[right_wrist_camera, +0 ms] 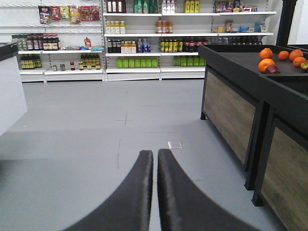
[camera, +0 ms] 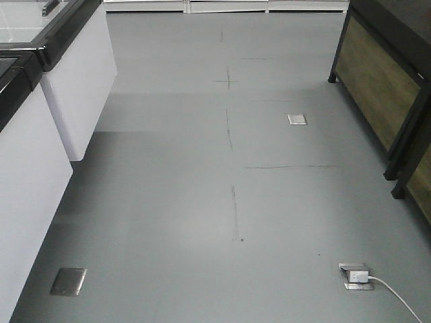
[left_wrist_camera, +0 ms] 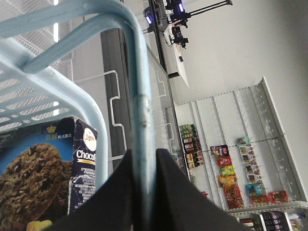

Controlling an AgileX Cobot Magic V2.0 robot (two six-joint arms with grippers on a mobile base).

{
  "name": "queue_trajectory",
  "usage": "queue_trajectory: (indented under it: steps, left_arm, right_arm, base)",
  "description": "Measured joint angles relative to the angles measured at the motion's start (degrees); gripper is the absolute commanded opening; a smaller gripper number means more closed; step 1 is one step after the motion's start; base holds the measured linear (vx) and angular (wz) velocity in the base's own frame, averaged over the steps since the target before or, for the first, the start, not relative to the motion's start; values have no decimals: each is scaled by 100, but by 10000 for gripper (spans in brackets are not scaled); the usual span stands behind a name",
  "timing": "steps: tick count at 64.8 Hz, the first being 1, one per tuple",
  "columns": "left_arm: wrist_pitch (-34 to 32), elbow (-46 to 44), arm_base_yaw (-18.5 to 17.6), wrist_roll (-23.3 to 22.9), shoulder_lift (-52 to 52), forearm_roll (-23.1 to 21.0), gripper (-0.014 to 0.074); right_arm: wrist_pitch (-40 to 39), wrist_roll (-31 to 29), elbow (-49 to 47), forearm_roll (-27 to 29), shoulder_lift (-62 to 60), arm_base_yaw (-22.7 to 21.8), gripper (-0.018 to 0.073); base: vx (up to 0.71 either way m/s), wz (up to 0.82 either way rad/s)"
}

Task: Left arm holds basket, right arm returns cookies
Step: 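Lift the basket with the cookie box off the freezer with left gripper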

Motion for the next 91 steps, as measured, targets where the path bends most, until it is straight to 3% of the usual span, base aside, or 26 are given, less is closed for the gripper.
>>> queue_trajectory:
  steps: [30, 68, 91]
  left_arm:
    - [-469, 19, 0, 10, 10, 114, -6]
    - [-1263, 35, 0, -1449, 10, 133, -4]
    - [-1423, 35, -296, -1885, 10, 156, -4]
  right_arm:
    - [0, 0, 0, 0, 0, 0, -6]
    - [0, 0, 0, 0, 0, 0, -6]
    - [0, 0, 0, 0, 0, 0, -6]
  base:
    - [0, 0]
    - [0, 0]
    - [0, 0]
